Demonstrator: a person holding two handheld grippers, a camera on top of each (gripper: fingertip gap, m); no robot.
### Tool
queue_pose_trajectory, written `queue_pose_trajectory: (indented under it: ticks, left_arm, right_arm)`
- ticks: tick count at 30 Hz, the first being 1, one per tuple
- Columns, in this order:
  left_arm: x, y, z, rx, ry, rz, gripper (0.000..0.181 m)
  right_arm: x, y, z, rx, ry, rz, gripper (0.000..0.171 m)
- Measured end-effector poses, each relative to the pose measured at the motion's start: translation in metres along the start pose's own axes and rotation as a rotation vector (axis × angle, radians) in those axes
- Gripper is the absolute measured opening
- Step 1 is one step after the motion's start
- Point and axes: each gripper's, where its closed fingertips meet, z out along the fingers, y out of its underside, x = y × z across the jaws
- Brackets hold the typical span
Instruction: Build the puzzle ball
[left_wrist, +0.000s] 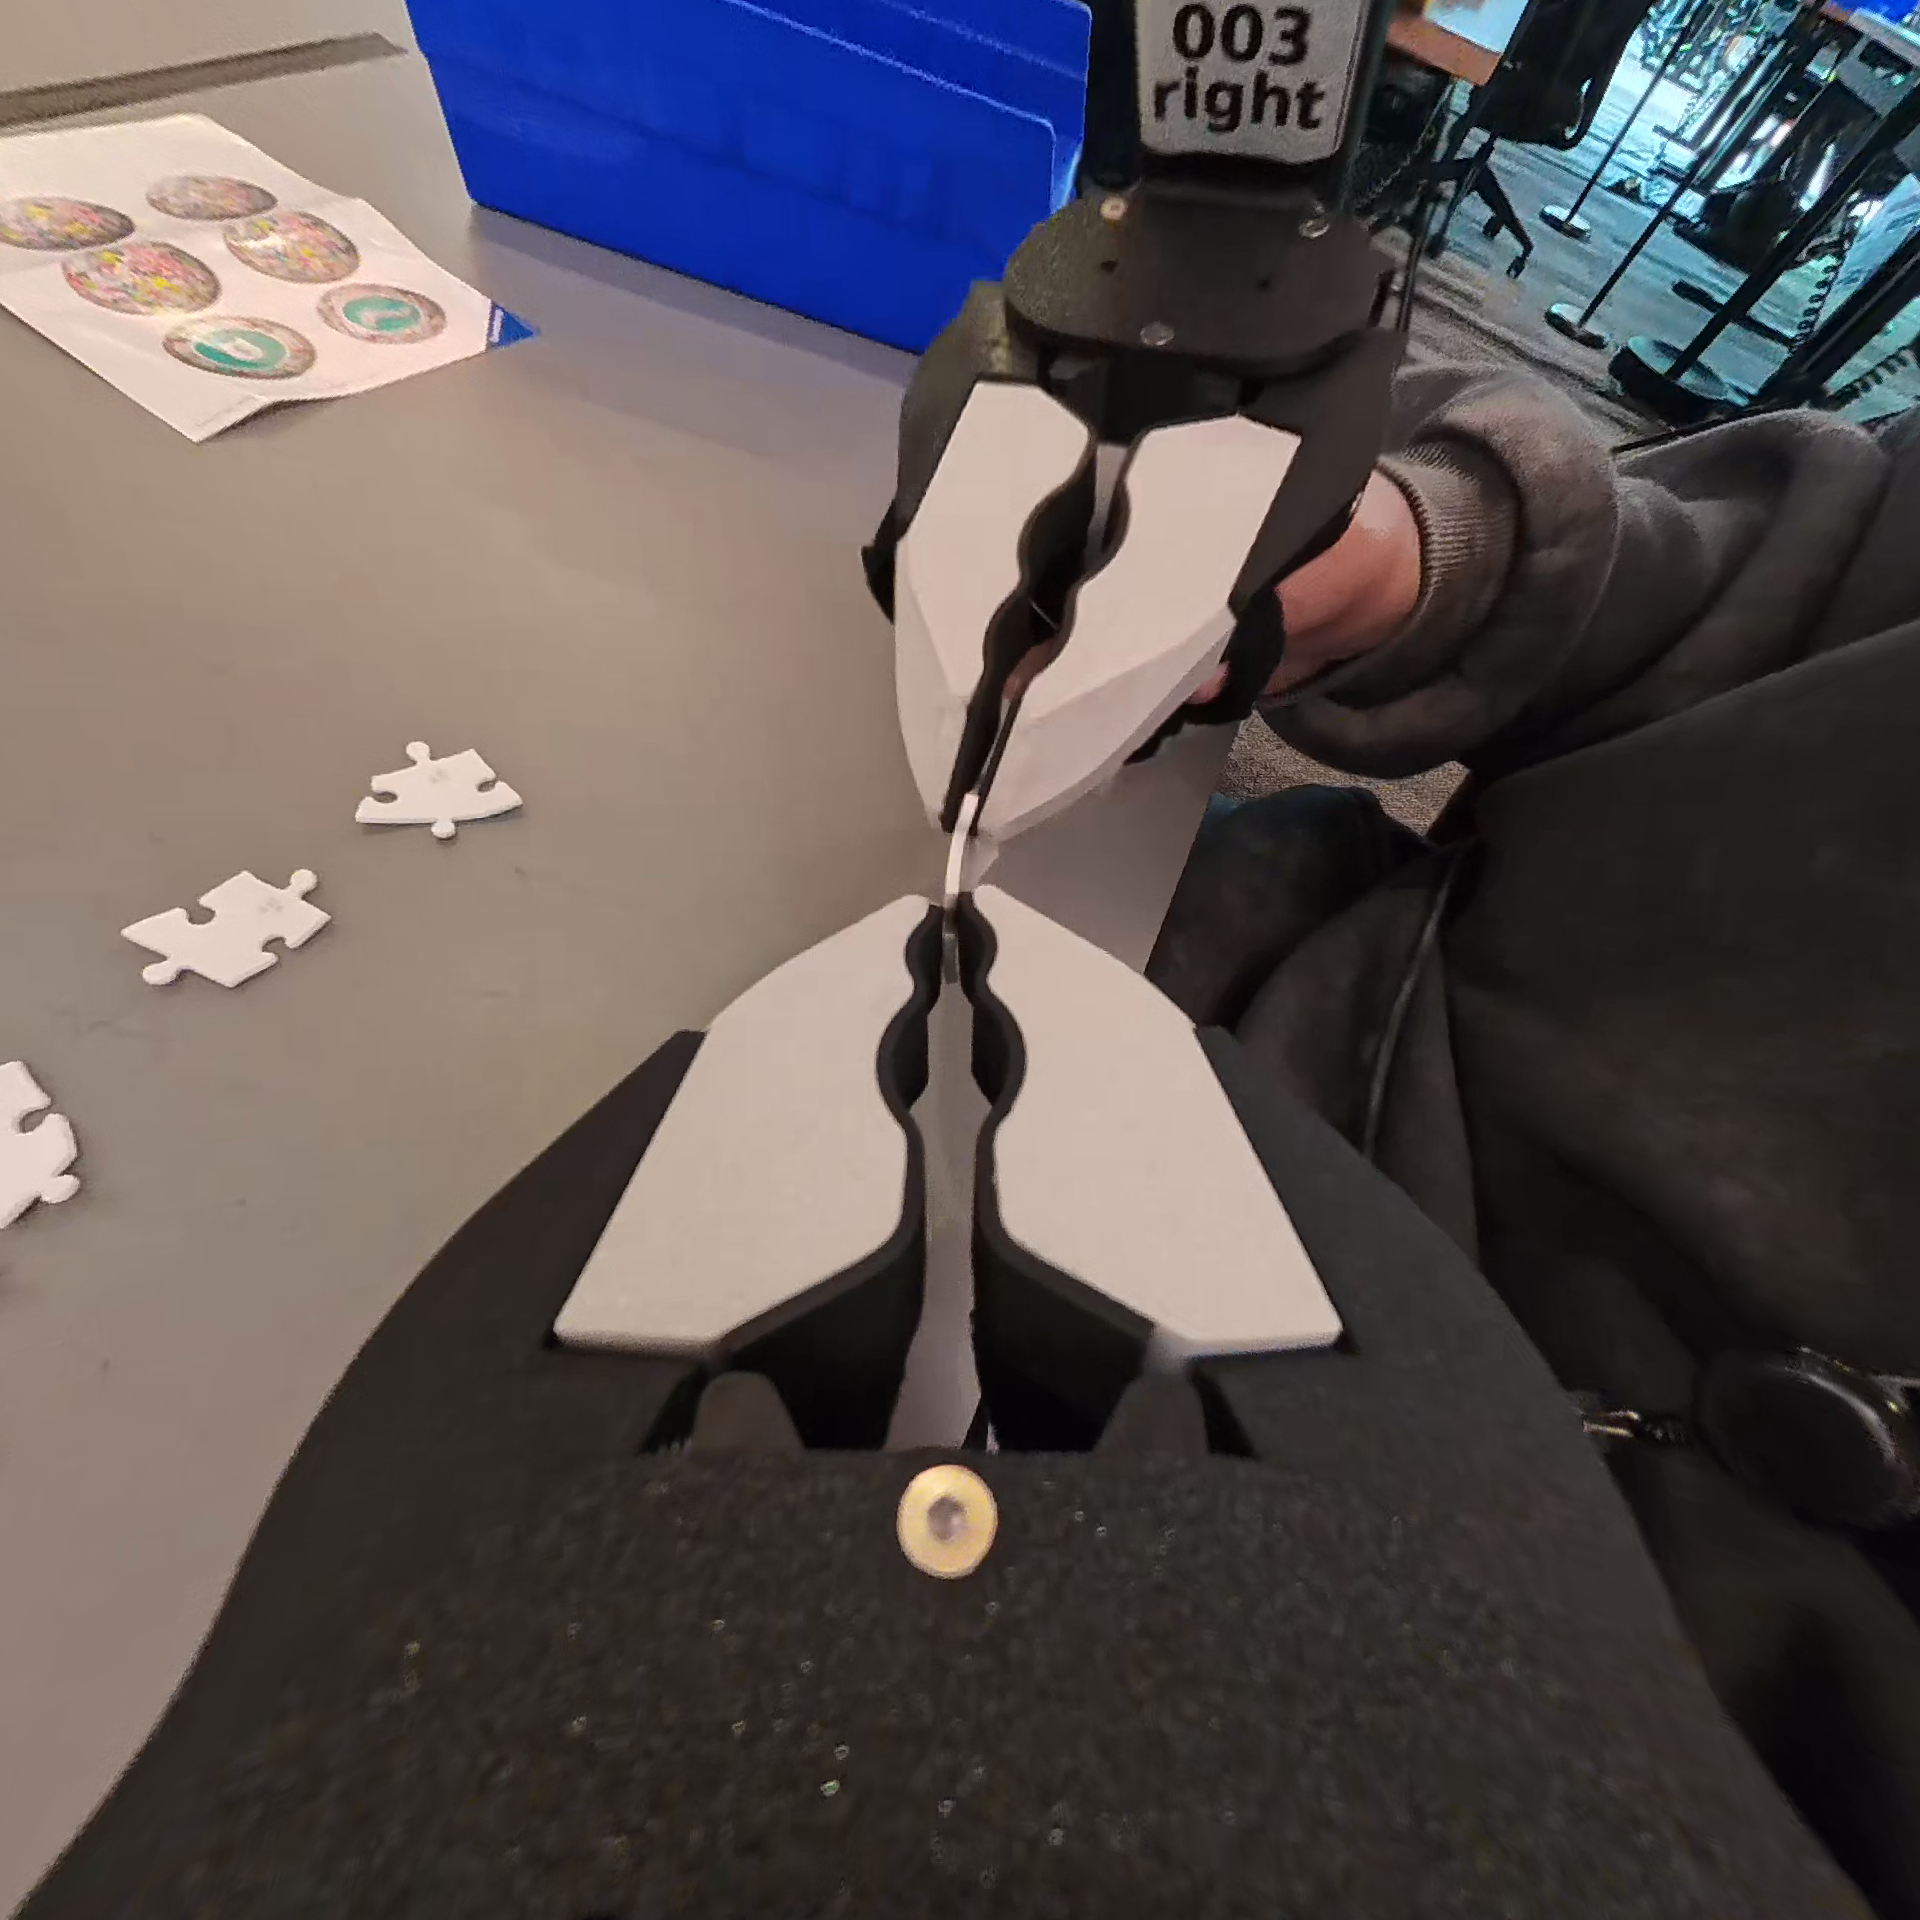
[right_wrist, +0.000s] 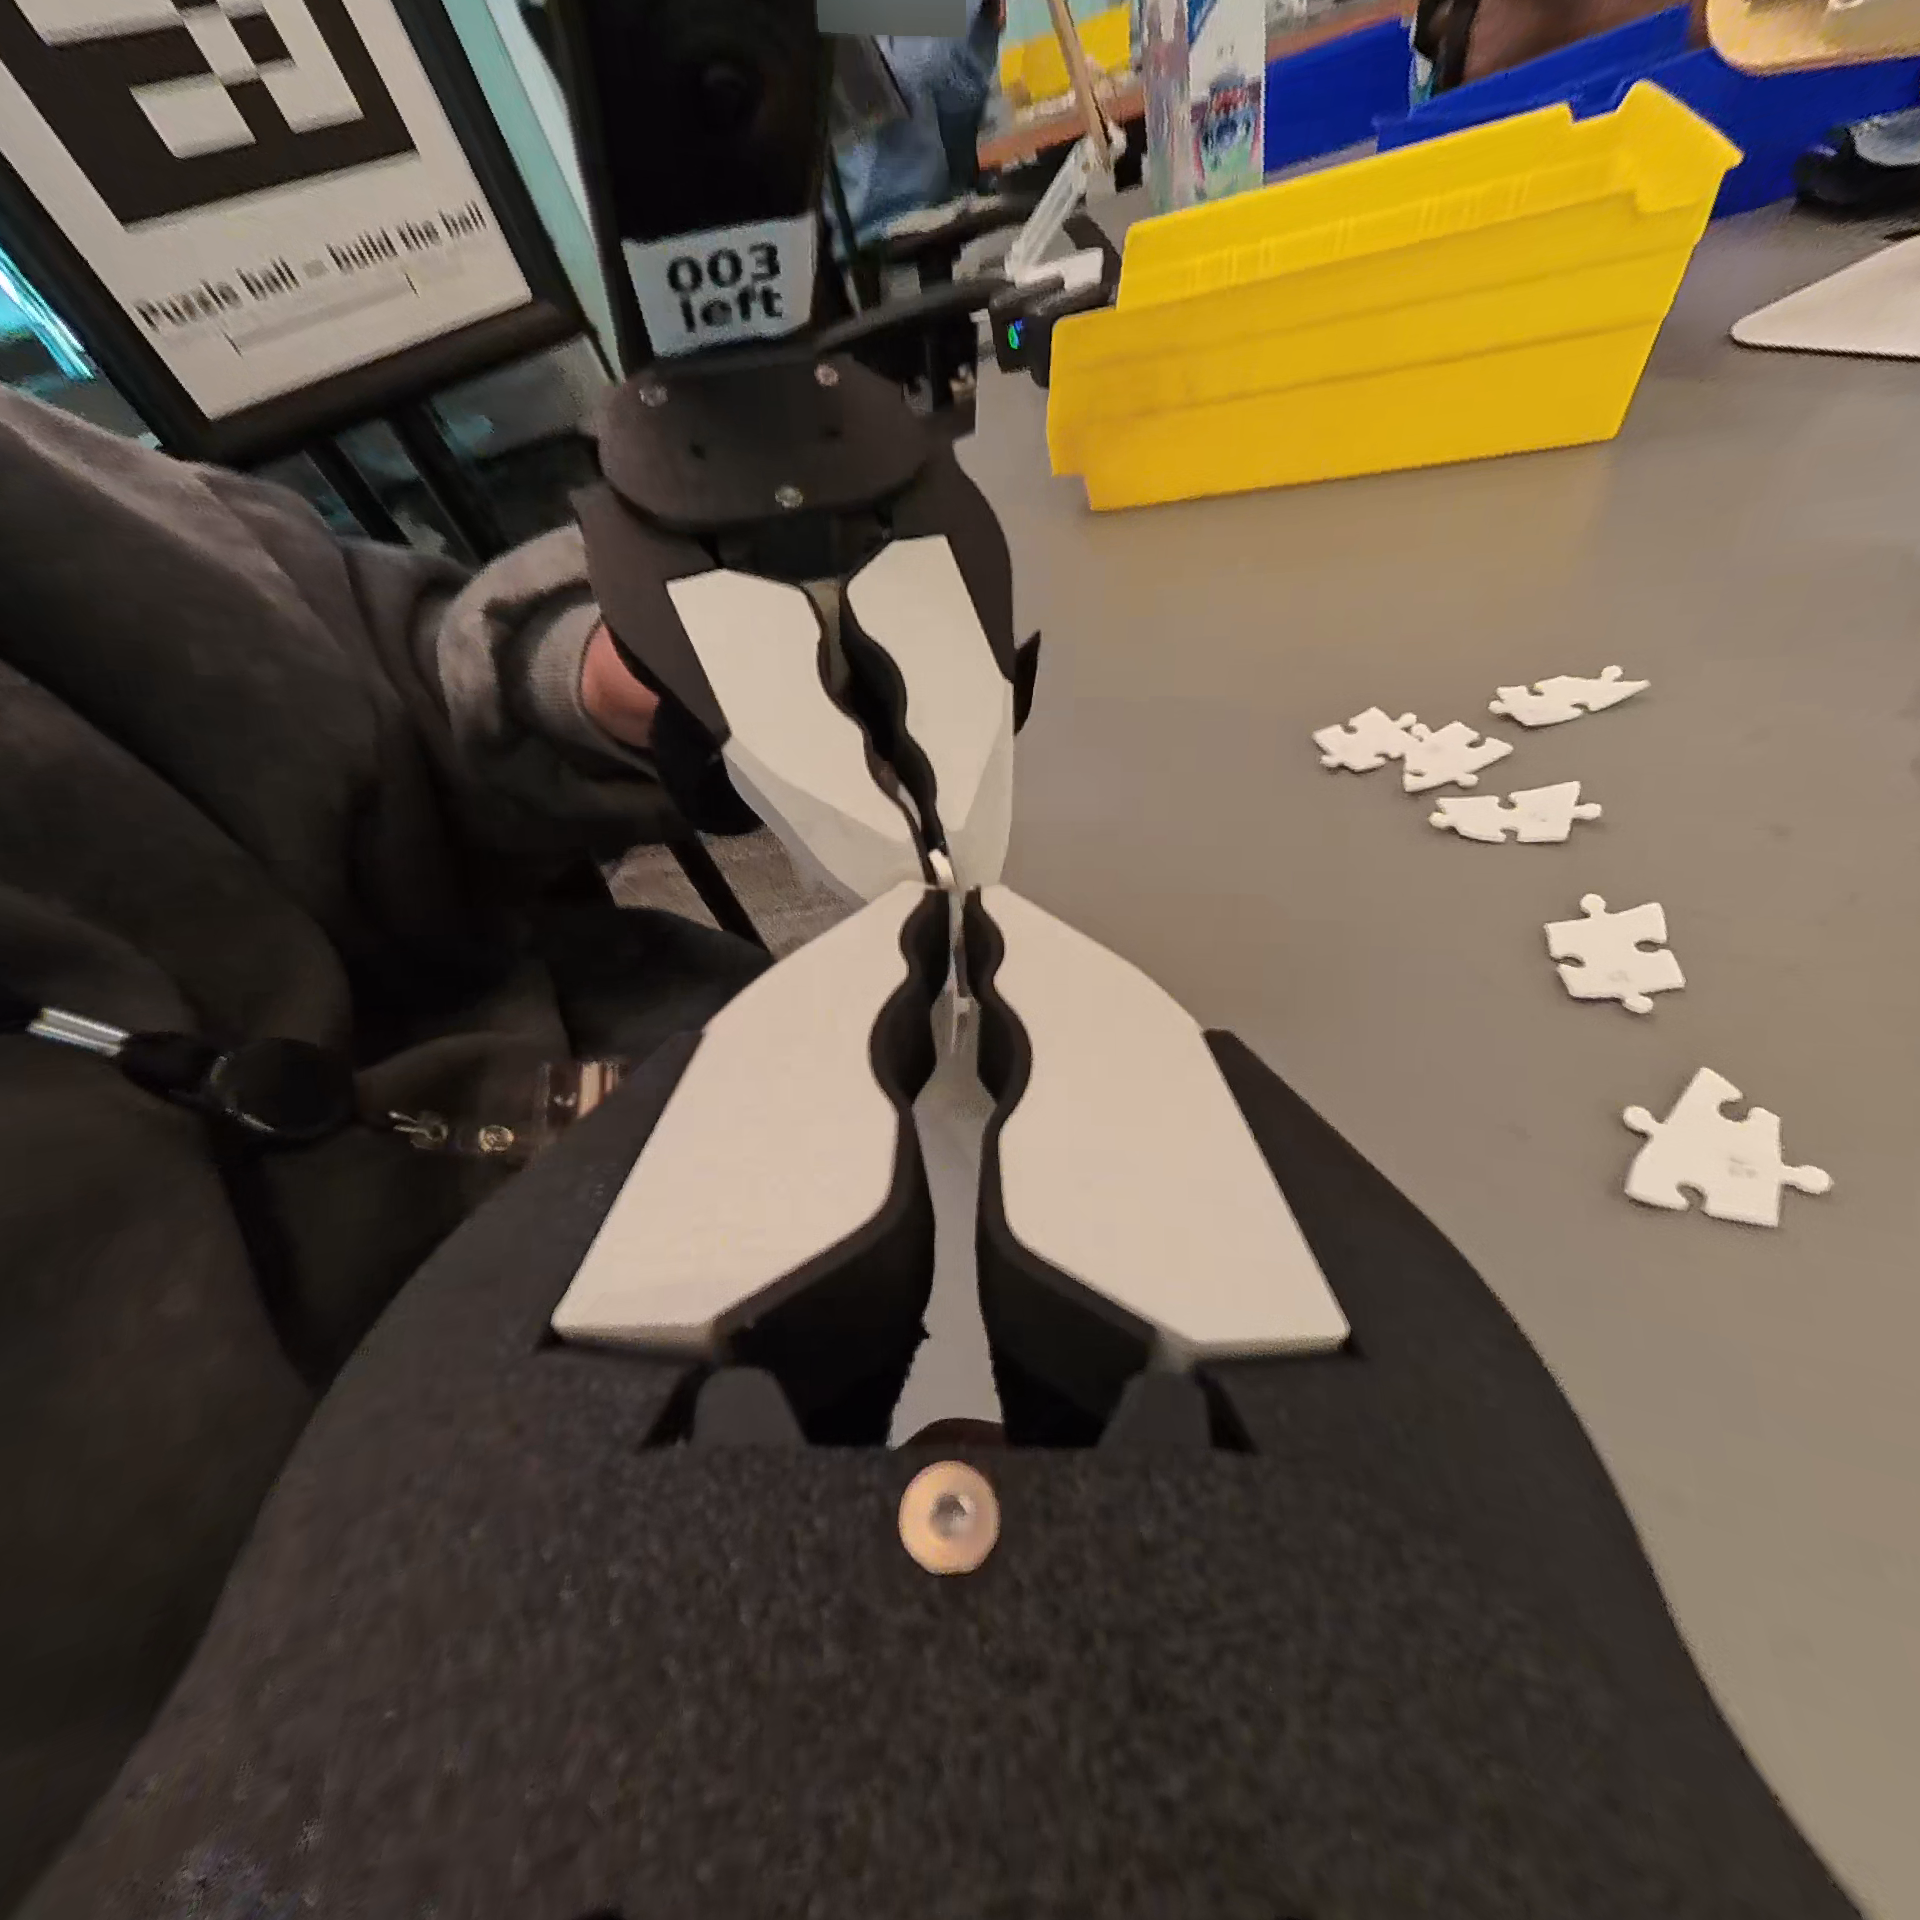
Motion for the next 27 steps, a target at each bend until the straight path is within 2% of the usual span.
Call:
queue_pose_trajectory:
  ticks: [12, 15, 20, 27]
  left_arm:
    - [0.003, -0.005, -0.012, 0.034, -0.052, 0.026, 0.002]
    - [-0.004, -0.016, -0.022, 0.108, -0.085, -0.004, 0.002]
    - [-0.009, -0.039, -0.044, 0.305, 0.013, -0.171, 0.001]
    - [-0.006, -0.043, -0.041, 0.339, 0.077, -0.225, 0.001]
  right_arm:
    - [-0.008, -0.013, 0.006, 0.107, -0.030, -0.021, 0.007]
    - [-0.004, -0.019, 0.002, 0.151, -0.006, -0.018, 0.013]
    - [-0.004, -0.028, 0.001, 0.205, -0.015, 0.022, 0.013]
    - [-0.004, -0.042, 0.002, 0.293, -0.034, 0.082, 0.006]
